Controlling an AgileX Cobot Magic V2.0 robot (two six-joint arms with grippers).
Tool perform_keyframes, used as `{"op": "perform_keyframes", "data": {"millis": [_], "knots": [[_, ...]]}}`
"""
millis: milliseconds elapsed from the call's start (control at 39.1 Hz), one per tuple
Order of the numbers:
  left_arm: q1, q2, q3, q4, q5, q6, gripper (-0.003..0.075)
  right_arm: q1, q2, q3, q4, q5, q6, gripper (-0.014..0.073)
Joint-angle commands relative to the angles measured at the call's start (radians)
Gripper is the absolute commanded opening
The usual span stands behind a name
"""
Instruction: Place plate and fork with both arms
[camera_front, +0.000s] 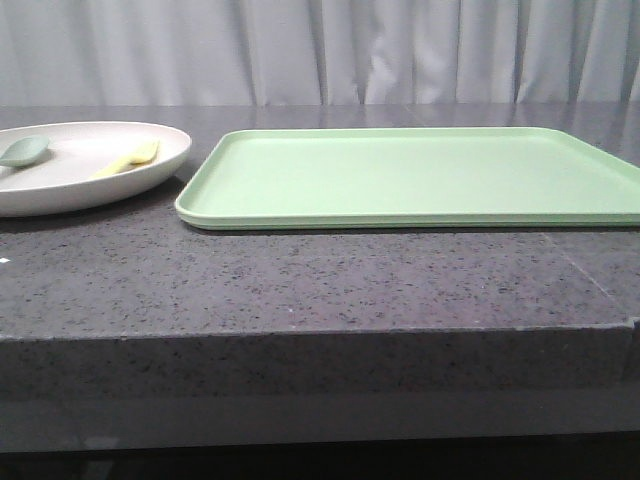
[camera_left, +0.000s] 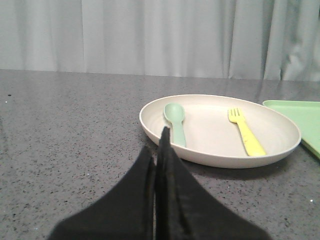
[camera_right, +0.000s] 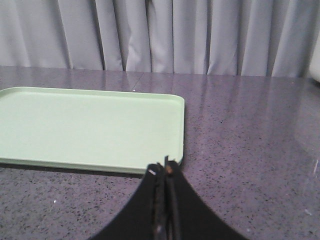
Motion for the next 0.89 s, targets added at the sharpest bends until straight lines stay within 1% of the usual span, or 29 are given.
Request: {"op": "perform_keyframes", "data": {"millis": [0, 588, 690, 869], "knots": [[-0.007, -0.021, 0.005, 0.0, -0.085, -0.005, -0.0018, -0.002, -0.017, -0.005, 0.002, -0.088, -0.006, -0.0103], [-0.007, -0.021, 0.005, 0.0, -0.085, -0.005, -0.0018, -0.002, -0.017, -0.005, 0.002, -0.089, -0.006, -0.0103], [-0.007, -0.021, 0.005, 0.0, -0.085, -0.005, -0.0018, -0.002, -0.017, -0.005, 0.002, -0.11, -0.006, -0.0103], [-0.011, -0.021, -0.023, -0.007, -0.162, -0.005, -0.0018, -0.002, -0.017, -0.04, 0.014, -0.114, -0.006, -0.0103]]}}
